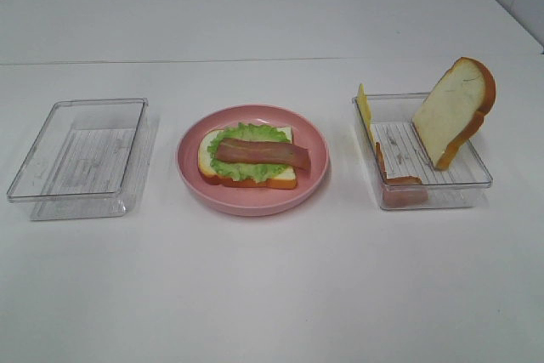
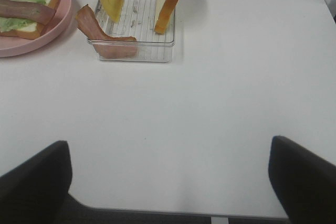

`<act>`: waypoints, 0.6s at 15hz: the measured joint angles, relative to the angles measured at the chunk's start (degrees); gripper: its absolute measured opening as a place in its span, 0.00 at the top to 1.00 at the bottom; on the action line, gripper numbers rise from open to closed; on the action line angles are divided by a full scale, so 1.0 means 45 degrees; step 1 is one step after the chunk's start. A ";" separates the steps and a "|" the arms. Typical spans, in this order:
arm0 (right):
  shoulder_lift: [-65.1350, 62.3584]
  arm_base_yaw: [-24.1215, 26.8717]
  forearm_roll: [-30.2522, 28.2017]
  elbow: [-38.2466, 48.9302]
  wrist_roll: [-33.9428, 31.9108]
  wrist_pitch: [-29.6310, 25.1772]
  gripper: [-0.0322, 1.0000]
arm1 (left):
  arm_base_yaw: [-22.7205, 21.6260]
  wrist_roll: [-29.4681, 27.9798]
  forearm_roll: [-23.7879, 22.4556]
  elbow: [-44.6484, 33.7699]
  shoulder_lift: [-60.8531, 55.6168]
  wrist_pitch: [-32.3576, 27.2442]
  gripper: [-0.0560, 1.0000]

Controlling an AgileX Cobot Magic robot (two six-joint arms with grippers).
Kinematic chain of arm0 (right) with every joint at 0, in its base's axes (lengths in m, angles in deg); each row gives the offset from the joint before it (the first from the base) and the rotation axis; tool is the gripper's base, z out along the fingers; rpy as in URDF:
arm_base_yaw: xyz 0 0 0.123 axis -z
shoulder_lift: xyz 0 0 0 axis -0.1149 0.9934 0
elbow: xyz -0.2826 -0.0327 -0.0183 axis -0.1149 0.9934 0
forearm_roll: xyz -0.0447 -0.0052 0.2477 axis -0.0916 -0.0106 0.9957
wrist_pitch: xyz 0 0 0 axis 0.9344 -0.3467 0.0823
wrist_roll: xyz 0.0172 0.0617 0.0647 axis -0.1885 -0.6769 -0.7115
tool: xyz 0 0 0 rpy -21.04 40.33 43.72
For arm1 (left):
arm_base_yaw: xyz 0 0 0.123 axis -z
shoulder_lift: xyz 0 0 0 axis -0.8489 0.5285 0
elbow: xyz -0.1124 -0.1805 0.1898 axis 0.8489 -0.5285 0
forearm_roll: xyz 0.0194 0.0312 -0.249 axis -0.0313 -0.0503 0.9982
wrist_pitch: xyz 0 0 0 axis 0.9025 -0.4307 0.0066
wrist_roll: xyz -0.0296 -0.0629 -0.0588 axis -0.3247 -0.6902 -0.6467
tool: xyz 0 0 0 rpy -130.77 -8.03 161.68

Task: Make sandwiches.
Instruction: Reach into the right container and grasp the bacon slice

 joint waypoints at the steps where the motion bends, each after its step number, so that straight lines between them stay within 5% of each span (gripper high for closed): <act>1: 0.0000 0.0000 0.0000 0.0000 0.0000 0.0000 0.02 | 0.0000 0.0484 0.0153 -0.0382 -0.0598 0.0000 0.01; 6: 0.0000 0.0000 0.0000 0.0000 0.0000 0.0000 0.02 | 0.0000 0.1693 0.0700 -0.5870 -0.5908 0.0000 0.01; 8: 0.0000 0.0000 0.0000 0.0000 0.0000 0.0000 0.02 | 0.0000 0.2063 0.0688 -0.9447 -0.8034 -0.0038 0.01; 9: 0.0000 0.0000 0.0000 0.0000 0.0000 0.0000 0.02 | 0.0000 0.2737 0.0688 -1.2669 -0.9880 -0.0064 0.01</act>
